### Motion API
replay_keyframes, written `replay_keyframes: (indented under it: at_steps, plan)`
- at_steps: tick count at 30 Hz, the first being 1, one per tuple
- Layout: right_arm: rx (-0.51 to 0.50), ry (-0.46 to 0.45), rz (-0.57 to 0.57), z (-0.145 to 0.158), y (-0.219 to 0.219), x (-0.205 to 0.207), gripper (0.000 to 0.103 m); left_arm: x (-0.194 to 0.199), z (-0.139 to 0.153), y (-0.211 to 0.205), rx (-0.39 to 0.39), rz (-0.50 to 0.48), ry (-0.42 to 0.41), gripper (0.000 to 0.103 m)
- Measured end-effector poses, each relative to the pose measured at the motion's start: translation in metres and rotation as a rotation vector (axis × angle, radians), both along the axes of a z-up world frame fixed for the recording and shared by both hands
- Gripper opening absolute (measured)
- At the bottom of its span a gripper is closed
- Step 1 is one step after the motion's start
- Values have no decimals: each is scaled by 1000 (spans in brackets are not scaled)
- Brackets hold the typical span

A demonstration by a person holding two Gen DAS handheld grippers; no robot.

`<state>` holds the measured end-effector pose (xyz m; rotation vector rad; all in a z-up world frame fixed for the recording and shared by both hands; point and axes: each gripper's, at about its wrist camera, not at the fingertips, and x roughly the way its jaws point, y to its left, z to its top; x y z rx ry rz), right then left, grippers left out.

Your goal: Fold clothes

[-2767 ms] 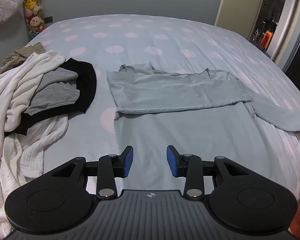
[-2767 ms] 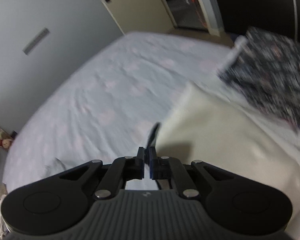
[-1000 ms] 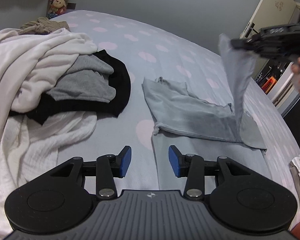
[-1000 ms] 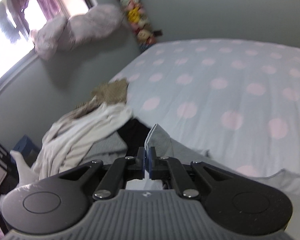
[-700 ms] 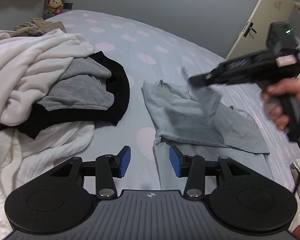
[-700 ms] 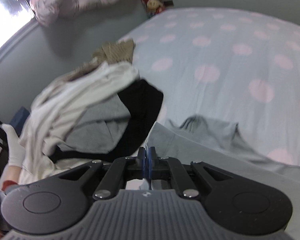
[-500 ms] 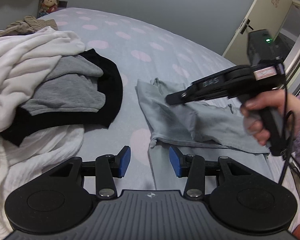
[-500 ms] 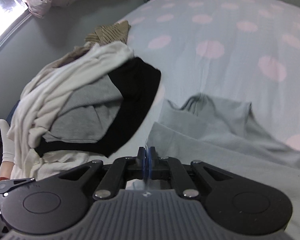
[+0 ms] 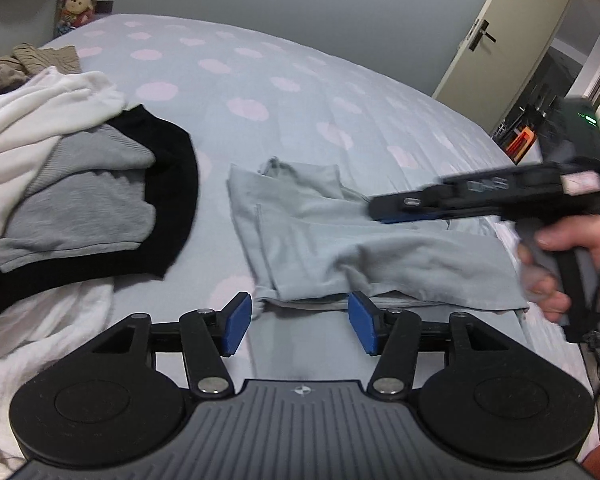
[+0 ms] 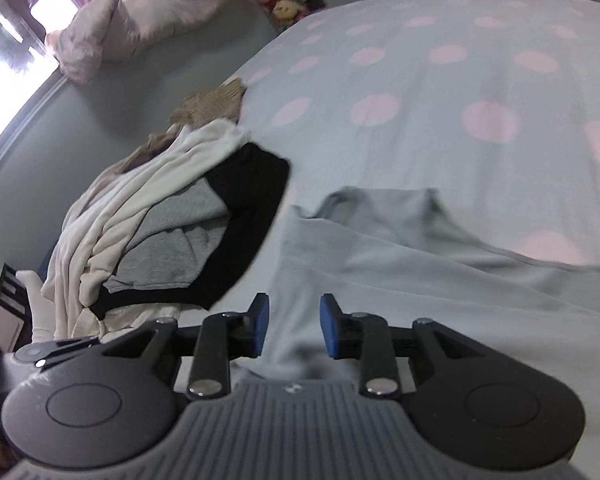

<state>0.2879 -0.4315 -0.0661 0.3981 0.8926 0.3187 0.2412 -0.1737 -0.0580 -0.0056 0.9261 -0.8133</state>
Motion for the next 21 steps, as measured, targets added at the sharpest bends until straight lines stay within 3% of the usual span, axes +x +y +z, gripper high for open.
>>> replay_keyframes:
  at_steps: [3,12,18,21]
  plan:
    - [-22,-9,-33,6,-34,-30,32,5,-4,-8,-17,16,34,52]
    - [-245,3,-186,3,-153,-149,32,33,-29,-28,18,70,114,51]
    - [-355,34,-218,-26,-182,-194,32,37,-38,-34,81,106,100,42]
    - [-354,21,-193,-40,-175,-198,32,39,-42,-35,103,121,103,28]
